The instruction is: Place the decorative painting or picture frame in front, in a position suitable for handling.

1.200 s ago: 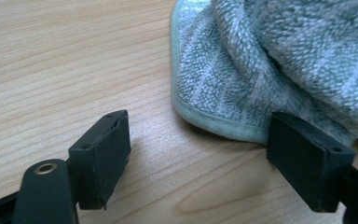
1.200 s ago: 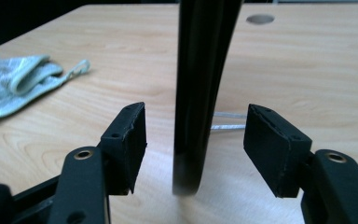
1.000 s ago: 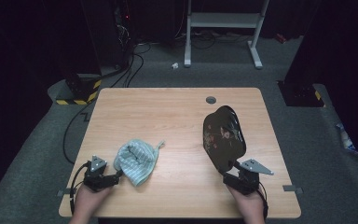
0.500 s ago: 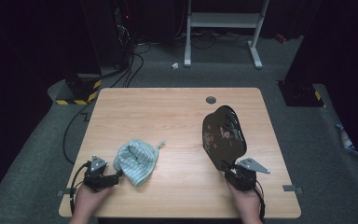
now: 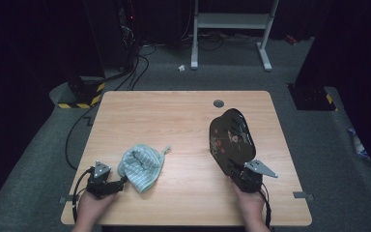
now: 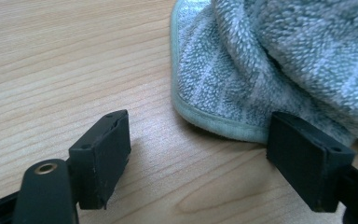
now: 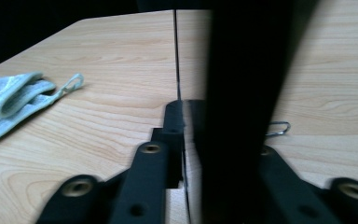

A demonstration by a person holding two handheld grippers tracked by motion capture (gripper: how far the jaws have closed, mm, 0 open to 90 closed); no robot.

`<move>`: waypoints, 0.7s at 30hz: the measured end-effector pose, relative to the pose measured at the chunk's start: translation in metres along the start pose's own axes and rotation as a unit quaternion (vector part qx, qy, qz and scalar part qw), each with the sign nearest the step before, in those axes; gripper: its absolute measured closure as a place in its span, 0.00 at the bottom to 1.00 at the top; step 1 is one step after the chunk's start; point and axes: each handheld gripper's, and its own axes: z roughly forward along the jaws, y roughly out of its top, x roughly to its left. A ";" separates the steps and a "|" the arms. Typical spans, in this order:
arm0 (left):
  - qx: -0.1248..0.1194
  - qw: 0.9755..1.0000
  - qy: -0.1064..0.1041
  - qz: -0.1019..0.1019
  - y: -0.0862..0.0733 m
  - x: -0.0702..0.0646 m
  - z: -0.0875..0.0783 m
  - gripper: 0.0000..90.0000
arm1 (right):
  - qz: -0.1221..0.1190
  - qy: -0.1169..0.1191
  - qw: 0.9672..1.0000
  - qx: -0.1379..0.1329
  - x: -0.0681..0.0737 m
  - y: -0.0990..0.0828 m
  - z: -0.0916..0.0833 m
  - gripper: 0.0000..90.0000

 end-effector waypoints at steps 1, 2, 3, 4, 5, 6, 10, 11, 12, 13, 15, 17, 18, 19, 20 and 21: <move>0.000 1.000 0.000 0.000 0.000 0.000 0.000 0.24 | -0.003 0.001 1.000 -0.001 0.000 0.000 0.001 0.88; 0.000 1.000 0.001 0.000 0.000 0.000 0.000 0.24 | -0.007 -0.001 1.000 -0.001 0.001 0.000 0.001 0.89; 0.000 1.000 0.000 0.000 0.000 0.000 0.000 0.24 | -0.017 -0.005 1.000 0.000 0.002 0.000 0.001 0.89; 0.000 1.000 0.000 0.000 0.000 0.000 0.000 0.24 | -0.017 -0.005 1.000 0.001 0.002 0.001 0.001 0.89; 0.000 1.000 0.000 0.000 0.000 0.000 0.000 0.24 | -0.017 -0.004 1.000 0.001 0.002 0.001 0.001 0.89; 0.000 1.000 0.000 0.000 0.000 0.000 0.000 0.24 | -0.017 -0.004 1.000 0.001 0.002 0.001 0.000 0.89; 0.000 1.000 0.000 0.000 0.000 0.000 0.000 0.24 | -0.017 -0.003 1.000 -0.005 0.001 0.002 0.000 0.89; 0.000 1.000 0.000 0.000 0.000 0.000 0.000 0.24 | -0.017 -0.002 1.000 -0.006 0.001 0.002 0.000 0.89; 0.000 1.000 0.000 0.000 0.000 0.000 0.000 0.24 | -0.015 -0.002 1.000 -0.008 0.001 0.002 0.000 0.89; 0.000 1.000 0.000 0.000 0.000 0.000 0.000 0.24 | -0.016 -0.001 1.000 -0.009 0.000 0.001 0.000 0.89; 0.000 1.000 0.000 0.000 0.000 0.000 0.000 0.24 | -0.015 -0.001 1.000 -0.011 0.000 0.001 0.000 0.89; 0.000 1.000 0.000 0.000 0.000 0.000 0.000 0.24 | -0.016 0.000 1.000 -0.011 0.000 0.002 0.001 0.89; 0.000 1.000 0.000 0.000 0.000 0.000 0.000 0.24 | -0.015 0.001 1.000 -0.012 0.000 0.002 0.001 0.89; 0.000 1.000 0.000 0.000 0.000 0.000 0.000 0.24 | -0.015 0.001 1.000 -0.012 -0.001 0.002 0.001 0.89; 0.000 1.000 0.000 0.000 0.000 0.000 0.000 0.24 | -0.016 0.001 1.000 -0.011 -0.001 0.002 0.001 0.89; 0.000 1.000 0.000 0.001 0.000 0.000 0.000 0.24 | -0.015 0.000 1.000 -0.011 0.000 0.001 0.001 0.89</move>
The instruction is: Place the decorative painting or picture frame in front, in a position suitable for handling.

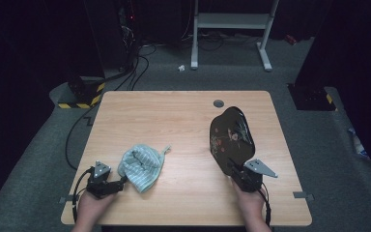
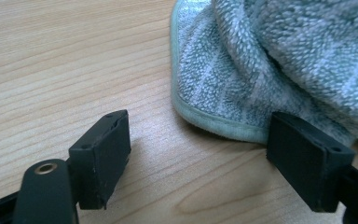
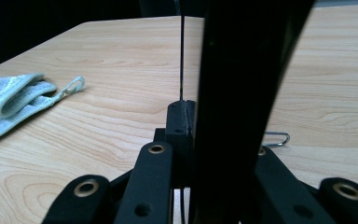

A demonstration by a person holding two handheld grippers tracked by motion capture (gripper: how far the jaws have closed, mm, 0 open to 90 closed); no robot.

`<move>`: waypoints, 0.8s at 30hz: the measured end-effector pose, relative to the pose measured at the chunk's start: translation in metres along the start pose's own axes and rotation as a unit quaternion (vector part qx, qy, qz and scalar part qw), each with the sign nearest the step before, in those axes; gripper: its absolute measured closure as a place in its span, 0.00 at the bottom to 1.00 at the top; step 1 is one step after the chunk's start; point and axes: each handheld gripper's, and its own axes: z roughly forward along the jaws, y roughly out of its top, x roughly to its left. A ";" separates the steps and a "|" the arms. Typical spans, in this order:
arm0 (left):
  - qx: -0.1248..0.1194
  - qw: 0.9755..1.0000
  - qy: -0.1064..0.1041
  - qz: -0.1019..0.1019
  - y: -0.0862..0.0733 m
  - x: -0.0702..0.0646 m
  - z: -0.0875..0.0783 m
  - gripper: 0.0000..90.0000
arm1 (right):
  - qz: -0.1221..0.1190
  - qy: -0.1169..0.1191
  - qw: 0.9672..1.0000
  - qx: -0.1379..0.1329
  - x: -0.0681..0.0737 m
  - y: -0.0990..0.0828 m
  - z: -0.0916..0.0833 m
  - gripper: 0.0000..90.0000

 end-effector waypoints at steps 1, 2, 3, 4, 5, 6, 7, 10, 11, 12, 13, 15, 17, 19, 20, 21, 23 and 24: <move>0.000 1.000 0.000 0.000 0.000 0.000 0.000 0.24 | 0.000 0.000 1.000 0.001 0.000 0.000 0.000 0.89; 0.000 1.000 0.000 0.000 0.000 0.000 0.000 0.24 | -0.002 -0.001 1.000 0.001 0.001 -0.001 0.000 0.89; 0.000 1.000 0.000 0.000 0.000 0.000 0.000 0.24 | -0.001 -0.001 1.000 0.002 0.001 -0.001 0.000 0.89; 0.000 1.000 0.000 0.000 0.000 0.000 0.000 0.24 | -0.003 -0.002 1.000 0.002 0.001 -0.002 -0.001 0.89; 0.000 1.000 0.000 0.000 0.000 0.000 0.000 0.24 | -0.004 -0.001 1.000 0.001 0.001 -0.003 -0.001 0.89; 0.000 1.000 0.000 0.000 0.000 0.000 0.000 0.24 | -0.006 -0.002 1.000 0.002 0.002 -0.003 -0.001 0.89; 0.000 1.000 0.000 0.000 0.000 0.000 0.000 0.24 | -0.007 -0.003 1.000 0.002 0.002 -0.004 -0.001 0.89; 0.000 1.000 0.000 0.000 0.000 0.000 0.000 0.24 | -0.007 -0.005 1.000 0.000 0.003 -0.004 -0.001 0.89; 0.000 1.000 0.000 0.000 0.000 0.000 0.000 0.24 | -0.007 -0.005 1.000 0.000 0.003 -0.005 -0.001 0.89; 0.000 1.000 0.000 0.000 0.000 0.000 0.000 0.24 | -0.007 -0.006 1.000 -0.001 0.003 -0.005 -0.001 0.88; 0.000 1.000 0.000 0.000 0.000 0.000 0.000 0.24 | -0.007 -0.006 1.000 -0.003 0.003 -0.004 -0.001 0.85; 0.000 1.000 0.000 0.000 0.000 0.000 0.000 0.24 | -0.008 -0.006 1.000 -0.010 0.004 -0.002 -0.003 0.74; 0.000 1.000 0.000 0.000 0.000 0.000 0.000 0.24 | -0.010 -0.008 1.000 -0.020 0.005 0.002 -0.007 0.66; 0.000 1.000 0.000 0.000 0.000 0.000 0.000 0.24 | -0.017 -0.011 0.999 -0.033 0.007 0.008 -0.013 0.62; 0.000 1.000 0.000 0.000 0.000 0.000 0.000 0.24 | -0.022 -0.014 0.999 -0.043 0.007 0.013 -0.017 0.61; 0.000 1.000 0.000 0.000 0.000 0.000 0.000 0.24 | -0.025 -0.015 0.998 -0.048 0.007 0.016 -0.019 0.60; 0.000 1.000 0.000 0.000 0.000 0.000 0.000 0.24 | -0.032 -0.015 0.998 -0.059 0.006 0.029 -0.027 0.59; 0.000 1.000 0.000 0.000 0.000 0.000 0.000 0.24 | -0.032 -0.015 0.998 -0.059 0.006 0.029 -0.027 0.59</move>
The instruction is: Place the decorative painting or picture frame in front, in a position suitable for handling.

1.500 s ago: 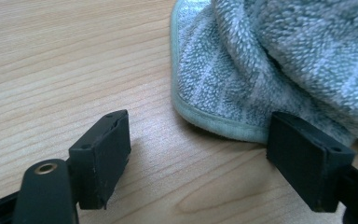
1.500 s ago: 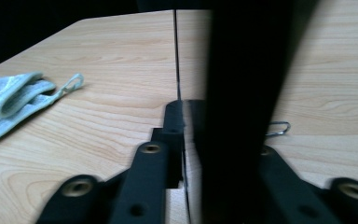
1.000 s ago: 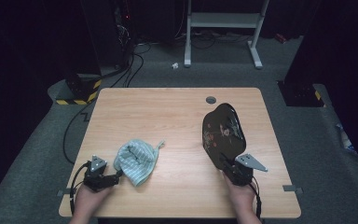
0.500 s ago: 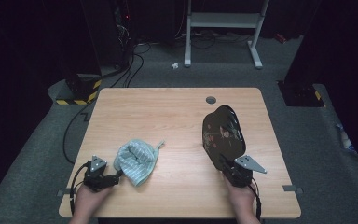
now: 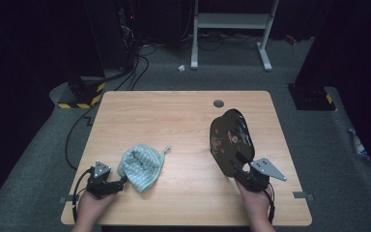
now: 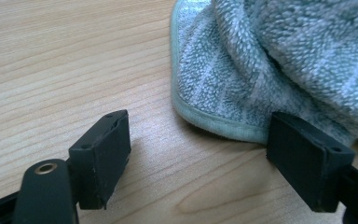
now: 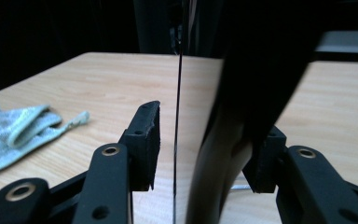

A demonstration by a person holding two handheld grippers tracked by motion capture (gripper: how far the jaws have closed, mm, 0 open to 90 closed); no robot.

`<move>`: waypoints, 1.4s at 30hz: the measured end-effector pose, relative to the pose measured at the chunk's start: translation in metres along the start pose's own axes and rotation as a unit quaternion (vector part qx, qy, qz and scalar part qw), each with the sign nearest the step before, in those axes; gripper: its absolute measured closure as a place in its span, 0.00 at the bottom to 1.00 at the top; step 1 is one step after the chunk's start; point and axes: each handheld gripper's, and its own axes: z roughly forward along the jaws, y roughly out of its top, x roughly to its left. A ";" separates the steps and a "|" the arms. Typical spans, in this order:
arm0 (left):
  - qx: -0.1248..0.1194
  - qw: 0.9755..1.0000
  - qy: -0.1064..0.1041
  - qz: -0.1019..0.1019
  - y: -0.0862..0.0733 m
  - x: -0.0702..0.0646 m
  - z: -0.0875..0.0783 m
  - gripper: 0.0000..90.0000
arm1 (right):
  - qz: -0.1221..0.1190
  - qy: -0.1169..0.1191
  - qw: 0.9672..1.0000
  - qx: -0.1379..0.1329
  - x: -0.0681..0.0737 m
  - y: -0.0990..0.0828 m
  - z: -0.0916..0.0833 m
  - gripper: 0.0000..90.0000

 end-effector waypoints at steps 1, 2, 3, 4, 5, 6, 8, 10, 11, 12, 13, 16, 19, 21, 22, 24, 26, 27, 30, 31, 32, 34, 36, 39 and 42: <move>0.000 1.000 0.000 0.000 0.000 0.000 0.000 0.24 | 0.002 0.001 1.000 0.000 -0.001 0.003 -0.001 0.59; 0.000 1.000 0.000 0.000 0.000 0.000 0.000 0.24 | 0.002 0.002 1.000 -0.002 -0.003 0.006 -0.002 0.59; 0.000 1.000 0.000 0.000 0.000 0.000 0.000 0.24 | 0.002 0.002 1.000 -0.002 -0.004 0.009 -0.002 0.61; 0.000 1.000 0.000 0.000 0.000 0.000 0.000 0.24 | 0.004 0.004 1.000 0.000 -0.004 0.010 -0.001 0.63; 0.000 1.000 0.000 0.000 0.000 0.000 0.000 0.24 | 0.002 0.002 1.000 0.001 -0.005 0.012 -0.001 0.65; 0.000 1.000 0.000 0.000 0.000 0.000 0.000 0.24 | 0.005 0.005 1.000 0.000 -0.005 0.014 0.000 0.67; 0.000 1.000 0.000 0.000 0.000 0.000 0.000 0.24 | 0.005 0.006 1.000 0.002 -0.005 0.014 0.001 0.69; 0.000 1.000 0.000 0.000 0.000 0.000 0.000 0.24 | 0.001 0.009 1.000 0.003 -0.003 0.015 0.003 0.75; 0.000 1.000 0.000 0.000 0.000 0.000 0.000 0.24 | 0.003 0.012 1.000 0.002 -0.003 0.016 0.004 0.77; 0.000 1.000 0.000 0.000 0.000 0.000 0.000 0.24 | 0.004 0.014 1.000 0.003 -0.002 0.017 0.004 0.79; 0.000 1.000 0.000 0.000 0.000 0.000 0.000 0.24 | 0.004 0.015 1.000 0.001 -0.002 0.018 0.005 0.81; 0.000 1.000 0.000 0.000 0.000 0.000 0.000 0.24 | 0.013 0.016 1.000 -0.001 -0.002 0.021 0.006 0.88; 0.000 1.000 0.000 0.000 0.000 0.000 0.000 0.24 | 0.022 0.016 1.000 -0.001 -0.004 0.022 0.007 0.89; 0.000 1.000 0.000 0.000 0.000 0.000 0.000 0.24 | 0.022 0.015 1.000 0.000 -0.003 0.023 0.008 0.89; 0.000 1.000 0.000 0.000 0.000 0.000 0.000 0.24 | 0.024 0.014 1.000 0.001 -0.003 0.024 0.009 0.89; 0.000 1.000 0.000 0.000 0.000 0.000 0.000 0.24 | 0.029 0.015 0.999 0.001 -0.002 0.026 0.010 0.90; 0.000 1.000 0.000 0.000 0.000 0.000 0.000 0.24 | 0.026 0.012 1.000 -0.001 0.001 0.030 0.012 0.90; 0.000 1.000 0.000 0.000 0.000 0.000 0.000 0.24 | 0.019 0.011 1.000 -0.001 0.003 0.032 0.013 0.90; 0.000 1.000 0.000 0.000 0.000 0.000 0.000 0.24 | 0.004 0.018 1.000 -0.012 0.013 0.040 0.010 0.90; 0.000 1.000 0.000 0.000 0.000 0.000 0.000 0.24 | -0.001 0.021 1.000 -0.015 0.016 0.043 0.009 0.90; 0.000 1.000 0.000 0.000 0.000 0.000 0.000 0.24 | -0.006 0.023 1.000 -0.017 0.019 0.044 0.008 0.90; 0.000 1.000 0.000 0.000 0.000 0.000 0.000 0.24 | -0.014 0.027 0.999 -0.016 0.025 0.044 0.008 0.90; 0.000 1.000 0.000 0.000 0.000 0.000 0.000 0.24 | -0.013 0.032 0.999 -0.012 0.028 0.041 0.011 0.90; 0.000 1.000 0.000 0.000 0.000 0.000 0.000 0.24 | -0.011 0.034 0.999 -0.005 0.029 0.034 0.014 0.90; 0.000 1.000 0.000 0.000 0.000 0.000 0.000 0.24 | -0.004 0.033 0.999 -0.008 0.027 0.028 0.014 0.90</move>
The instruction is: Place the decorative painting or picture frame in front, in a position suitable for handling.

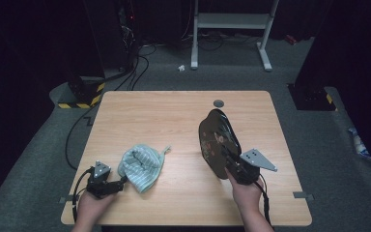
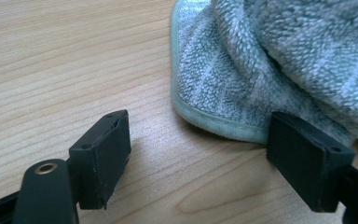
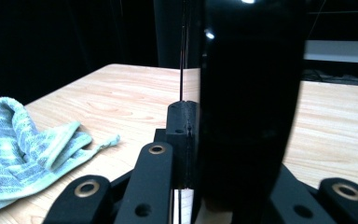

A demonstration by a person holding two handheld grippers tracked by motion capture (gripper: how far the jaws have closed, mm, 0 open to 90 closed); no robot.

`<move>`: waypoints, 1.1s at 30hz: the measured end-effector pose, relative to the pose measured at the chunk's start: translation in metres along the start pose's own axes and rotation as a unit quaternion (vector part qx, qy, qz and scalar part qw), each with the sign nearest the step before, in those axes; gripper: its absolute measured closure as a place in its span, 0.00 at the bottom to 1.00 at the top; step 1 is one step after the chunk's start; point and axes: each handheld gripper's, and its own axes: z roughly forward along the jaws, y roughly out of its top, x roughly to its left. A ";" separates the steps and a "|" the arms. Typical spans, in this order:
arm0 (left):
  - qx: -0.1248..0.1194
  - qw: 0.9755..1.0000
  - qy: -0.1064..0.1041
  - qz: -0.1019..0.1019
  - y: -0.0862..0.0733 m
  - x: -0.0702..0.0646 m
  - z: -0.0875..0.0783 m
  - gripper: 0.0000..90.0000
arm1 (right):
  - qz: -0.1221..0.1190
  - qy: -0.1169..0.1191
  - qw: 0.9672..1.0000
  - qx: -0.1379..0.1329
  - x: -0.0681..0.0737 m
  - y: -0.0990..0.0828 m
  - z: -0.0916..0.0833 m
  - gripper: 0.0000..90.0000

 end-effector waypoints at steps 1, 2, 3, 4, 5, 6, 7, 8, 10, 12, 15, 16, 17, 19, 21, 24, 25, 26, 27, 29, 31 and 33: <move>0.000 1.000 0.000 0.000 0.000 0.000 0.000 0.24 | 0.003 0.001 1.000 -0.001 -0.001 -0.001 -0.001 0.90; 0.000 1.000 0.000 0.000 0.000 0.000 0.000 0.24 | 0.003 0.001 1.000 -0.003 -0.001 -0.002 -0.002 0.90; 0.000 1.000 0.000 0.000 0.000 0.000 0.000 0.24 | 0.004 0.001 1.000 -0.005 -0.002 -0.004 -0.003 0.90; 0.000 1.000 0.000 0.000 0.000 0.000 0.000 0.24 | 0.005 0.000 1.000 -0.007 -0.002 -0.005 -0.004 0.89; 0.000 1.000 0.000 0.000 0.000 0.000 0.000 0.24 | 0.008 0.000 1.000 -0.007 -0.002 -0.007 -0.005 0.89; 0.000 1.000 0.000 0.000 0.000 0.000 0.000 0.24 | 0.011 -0.002 1.000 -0.007 -0.002 -0.009 -0.006 0.89; 0.000 1.000 0.000 0.000 0.000 0.000 0.000 0.24 | 0.016 -0.002 1.000 -0.007 -0.002 -0.011 -0.006 0.89; 0.000 1.000 0.000 0.000 0.000 0.000 0.000 0.24 | 0.019 -0.003 1.000 -0.007 -0.002 -0.013 -0.007 0.89; 0.000 1.000 0.000 0.000 0.000 0.000 0.000 0.24 | 0.021 -0.002 1.000 -0.008 -0.002 -0.014 -0.008 0.89; 0.000 1.000 0.000 0.000 0.000 0.000 0.000 0.24 | 0.020 -0.002 1.000 -0.005 -0.002 -0.013 -0.008 0.88; 0.000 1.000 0.000 0.000 0.000 0.000 0.000 0.24 | 0.017 0.005 1.000 -0.003 -0.005 -0.011 -0.011 0.77; 0.000 1.000 0.000 0.000 0.000 0.000 0.000 0.24 | 0.018 0.006 1.000 -0.001 -0.005 -0.011 -0.012 0.73; 0.000 1.000 0.000 0.000 0.000 0.000 0.000 0.24 | 0.021 0.010 1.000 0.005 -0.007 -0.012 -0.015 0.66; 0.000 1.000 0.000 0.000 0.000 0.000 0.000 0.24 | 0.023 0.012 1.000 0.011 -0.008 -0.014 -0.018 0.62; 0.000 1.000 0.000 0.000 0.000 0.000 0.000 0.24 | 0.025 0.016 0.999 0.026 -0.008 -0.020 -0.022 0.58; 0.000 1.000 0.000 0.000 0.000 0.000 0.000 0.24 | 0.020 0.017 0.998 0.055 -0.005 -0.036 -0.026 0.55; 0.000 1.000 0.000 0.000 0.000 0.000 0.000 0.24 | 0.019 0.015 0.998 0.063 -0.004 -0.041 -0.026 0.55; 0.000 1.000 0.000 0.000 0.000 0.000 0.000 0.24 | 0.019 0.014 0.997 0.069 -0.004 -0.044 -0.026 0.55; 0.000 1.000 0.000 0.000 0.000 0.000 0.000 0.24 | 0.018 0.014 0.997 0.075 -0.003 -0.048 -0.025 0.56; 0.000 1.000 0.000 0.000 0.000 0.000 0.000 0.24 | 0.012 0.008 0.996 0.083 -0.001 -0.054 -0.023 0.57; 0.000 1.000 0.000 0.000 0.000 0.000 0.000 0.24 | 0.006 0.006 0.996 0.094 0.000 -0.059 -0.021 0.58; 0.000 1.000 0.000 0.000 0.000 0.000 0.000 0.24 | 0.002 0.001 0.994 0.106 0.001 -0.063 -0.018 0.60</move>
